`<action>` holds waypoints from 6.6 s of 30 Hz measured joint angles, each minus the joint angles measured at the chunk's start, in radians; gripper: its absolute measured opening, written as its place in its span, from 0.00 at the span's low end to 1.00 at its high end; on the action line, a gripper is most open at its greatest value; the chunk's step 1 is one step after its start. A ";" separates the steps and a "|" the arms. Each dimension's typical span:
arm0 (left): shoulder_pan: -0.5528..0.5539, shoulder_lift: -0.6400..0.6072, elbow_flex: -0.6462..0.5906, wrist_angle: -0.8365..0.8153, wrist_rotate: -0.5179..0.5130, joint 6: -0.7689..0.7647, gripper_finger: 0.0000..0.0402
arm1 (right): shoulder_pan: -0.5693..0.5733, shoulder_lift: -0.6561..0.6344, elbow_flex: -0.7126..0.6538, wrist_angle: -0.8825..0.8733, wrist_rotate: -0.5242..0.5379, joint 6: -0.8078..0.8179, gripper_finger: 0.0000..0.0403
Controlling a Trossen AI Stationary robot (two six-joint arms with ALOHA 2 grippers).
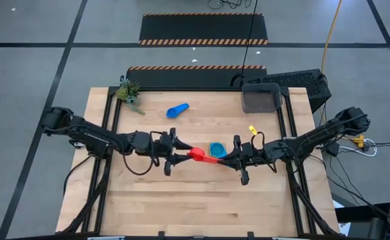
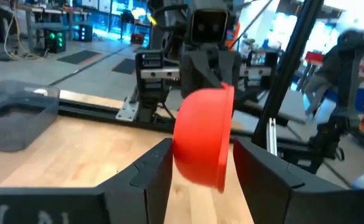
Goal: Nest measuring cups in basket
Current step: Stack the light red measuring cup on top of the light blue measuring cup
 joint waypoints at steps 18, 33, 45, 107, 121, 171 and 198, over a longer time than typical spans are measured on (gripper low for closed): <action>-0.041 -0.025 0.000 -0.049 -0.018 0.089 0.31 | 0.000 0.000 0.000 -0.001 -0.051 -0.020 0.00; -0.040 -0.034 0.000 -0.052 -0.055 0.072 0.17 | 0.000 0.000 0.000 0.002 -0.040 -0.045 0.00; -0.035 -0.035 -0.002 -0.058 -0.027 0.087 0.02 | 0.001 -0.003 -0.001 -0.001 -0.022 -0.063 0.00; 0.214 -0.161 0.000 -0.314 0.316 -0.656 0.02 | 0.327 0.166 0.000 0.064 0.706 -2.326 0.81; 0.214 -0.162 0.000 -0.319 0.343 -0.650 0.01 | 0.221 0.296 0.001 0.324 0.553 -2.517 0.78; 0.206 -0.162 0.000 -0.221 0.348 -0.578 0.04 | 0.154 0.325 0.001 0.562 0.525 -2.721 0.03; 0.198 -0.233 -0.001 -0.139 0.024 -0.129 0.68 | 0.221 0.324 0.000 0.545 0.743 -2.103 0.00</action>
